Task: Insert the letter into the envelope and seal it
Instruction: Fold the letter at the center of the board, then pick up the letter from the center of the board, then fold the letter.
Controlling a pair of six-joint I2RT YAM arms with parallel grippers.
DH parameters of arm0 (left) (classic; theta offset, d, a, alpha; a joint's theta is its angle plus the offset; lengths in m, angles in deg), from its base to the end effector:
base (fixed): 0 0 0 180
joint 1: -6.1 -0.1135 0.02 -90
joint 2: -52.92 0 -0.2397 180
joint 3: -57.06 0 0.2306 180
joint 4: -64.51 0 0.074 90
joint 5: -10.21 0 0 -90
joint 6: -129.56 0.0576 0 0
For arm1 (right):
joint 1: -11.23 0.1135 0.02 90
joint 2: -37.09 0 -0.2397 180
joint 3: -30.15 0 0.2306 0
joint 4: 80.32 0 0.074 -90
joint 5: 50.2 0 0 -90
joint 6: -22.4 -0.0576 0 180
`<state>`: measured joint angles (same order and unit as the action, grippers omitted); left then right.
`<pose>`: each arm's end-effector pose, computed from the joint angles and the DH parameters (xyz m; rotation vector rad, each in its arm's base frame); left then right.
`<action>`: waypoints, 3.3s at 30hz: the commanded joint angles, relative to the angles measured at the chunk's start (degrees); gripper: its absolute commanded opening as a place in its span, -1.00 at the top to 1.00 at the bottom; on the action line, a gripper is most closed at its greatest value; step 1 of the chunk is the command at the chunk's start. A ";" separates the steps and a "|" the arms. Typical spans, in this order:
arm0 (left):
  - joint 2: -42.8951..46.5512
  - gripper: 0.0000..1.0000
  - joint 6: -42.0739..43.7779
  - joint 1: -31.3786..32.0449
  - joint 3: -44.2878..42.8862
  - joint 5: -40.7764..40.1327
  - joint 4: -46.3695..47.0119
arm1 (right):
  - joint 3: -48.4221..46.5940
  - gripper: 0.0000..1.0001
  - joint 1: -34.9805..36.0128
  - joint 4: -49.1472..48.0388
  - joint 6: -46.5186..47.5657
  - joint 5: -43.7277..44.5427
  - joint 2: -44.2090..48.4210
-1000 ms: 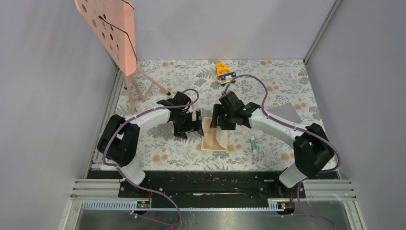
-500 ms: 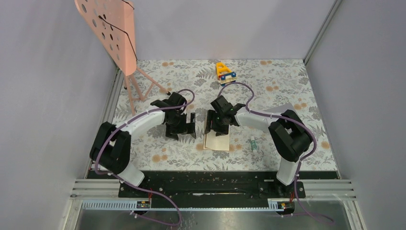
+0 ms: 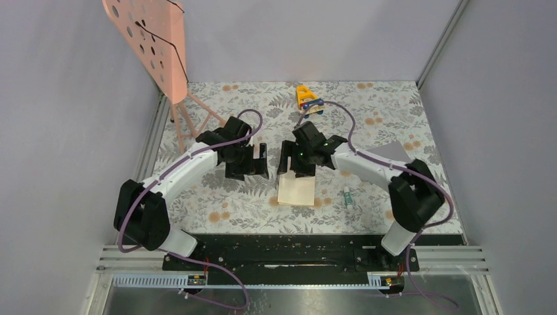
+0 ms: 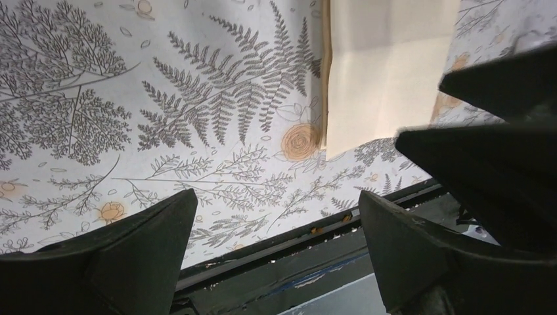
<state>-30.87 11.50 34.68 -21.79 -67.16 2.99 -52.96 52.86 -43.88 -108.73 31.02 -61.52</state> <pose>0.2362 -0.1430 0.2126 0.0781 2.8310 -0.5557 0.2624 0.2449 0.1858 -0.0814 2.6400 0.7541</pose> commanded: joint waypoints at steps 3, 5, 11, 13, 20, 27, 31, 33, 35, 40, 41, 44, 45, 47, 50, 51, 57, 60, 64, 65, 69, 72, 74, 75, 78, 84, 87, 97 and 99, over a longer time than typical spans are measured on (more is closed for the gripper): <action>-0.68 -0.95 0.00 0.07 -4.60 1.55 2.30 | -2.56 -0.64 0.30 4.25 3.97 0.82 8.46; -1.76 -0.95 -0.70 0.30 -5.29 3.19 3.51 | 0.40 -0.49 -0.25 4.32 4.19 4.56 10.51; -7.65 -0.95 -5.52 3.45 -7.85 15.78 12.21 | 12.17 0.26 -8.74 -0.81 -0.85 1.91 13.84; -10.26 -0.95 -7.34 4.31 -8.92 18.06 15.37 | 15.18 0.10 -11.56 -2.80 -1.87 -1.14 13.40; -20.52 -0.94 -7.34 4.72 -11.59 16.48 18.00 | 18.38 -0.42 -13.07 -5.66 -1.24 -3.71 10.11; -22.58 -0.95 -8.54 4.65 -5.72 18.17 22.37 | 23.29 -0.45 -14.99 -18.17 -5.36 -8.90 5.57; -24.80 -0.94 -9.42 4.65 -4.63 18.89 24.18 | 23.50 -0.44 -15.08 -23.71 -6.15 -12.67 2.61; -25.84 -0.94 -9.23 4.65 -4.79 18.83 24.15 | 24.10 -0.40 -15.31 -25.53 -6.86 -13.25 2.21; -26.36 -0.94 -9.13 4.67 -4.80 18.49 24.10 | 25.20 -0.34 -15.47 -28.16 -8.19 -13.75 2.78; -26.13 -0.94 -8.54 4.49 -4.54 18.02 23.97 | 28.15 -0.14 -16.03 -32.74 -11.37 -13.96 5.36; -25.99 -0.94 -8.51 4.47 -4.51 18.05 23.97 | 28.82 -0.08 -16.05 -33.83 -11.83 -13.94 6.08; -25.29 -0.94 -8.13 4.09 -4.03 18.25 23.90 | 30.03 0.13 -16.05 -35.08 -12.81 -13.64 7.82; -24.82 -0.94 -7.89 3.95 -3.80 18.36 23.70 | 30.20 0.23 -16.05 -35.13 -12.91 -13.52 8.32; -23.64 -0.94 -7.05 3.58 -3.50 18.31 22.84 | 30.26 0.47 -16.09 -35.08 -13.03 -13.39 9.24; -20.81 -0.95 -3.44 3.23 -4.19 17.53 18.74 | 29.24 0.75 -16.21 -34.33 -11.96 -14.49 10.48; -19.35 -0.95 -1.80 3.09 -4.43 16.58 16.97 | 28.40 0.78 -16.34 -33.23 -11.03 -14.97 11.13; -5.97 -0.97 10.41 2.58 -4.33 15.10 10.62 | 18.86 0.82 -16.91 -16.78 -0.55 -20.46 15.28; 1.71 -0.97 15.13 2.79 -3.46 13.07 10.83 | 13.49 0.81 -17.10 -9.09 3.62 -25.12 16.95; 9.33 -0.89 21.04 2.91 -2.67 14.63 13.29 | 7.06 0.81 -17.19 -0.57 8.22 -31.47 18.35; 11.23 -0.86 22.08 2.98 -1.74 15.60 15.17 | 6.12 0.82 -17.19 0.33 8.81 -33.16 18.79; 16.98 -0.87 25.80 4.41 1.18 17.18 22.19 | 3.92 0.80 -17.21 2.18 9.59 -37.26 21.01; 17.50 -0.93 27.58 8.34 1.21 14.49 23.89 | 2.25 0.80 -17.19 3.47 8.96 -38.35 21.84; 16.06 -0.96 30.79 12.71 0.57 10.31 23.64 | 1.52 0.79 -17.19 3.51 8.56 -39.19 22.15; 15.28 -0.97 31.91 14.68 0.27 7.02 23.48 | 1.17 0.79 -17.19 3.61 8.51 -39.55 22.15; 14.23 -0.97 33.33 17.69 0.62 1.36 25.19 | 0.46 0.79 -17.13 3.98 8.07 -39.44 22.21; 14.43 -0.97 34.35 19.36 2.32 -1.06 28.97 | 0.38 0.78 -17.11 1.80 6.74 -43.84 22.93; 14.68 -0.97 34.83 19.58 2.40 -0.67 28.87 | 0.55 0.77 -17.11 0.41 6.45 -47.10 23.34; 14.35 -0.89 34.90 19.65 1.53 14.94 26.41 | 2.38 0.76 -17.11 -8.36 0.78 -50.21 24.27; 14.67 -0.75 34.89 19.67 1.42 15.91 26.40 | 2.42 0.76 -17.11 -8.31 0.83 -50.12 23.96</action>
<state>-16.95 45.67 54.07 -19.36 -58.12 28.06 -49.94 35.87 -49.41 -106.59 -16.84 -38.48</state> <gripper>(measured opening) 0.933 0.121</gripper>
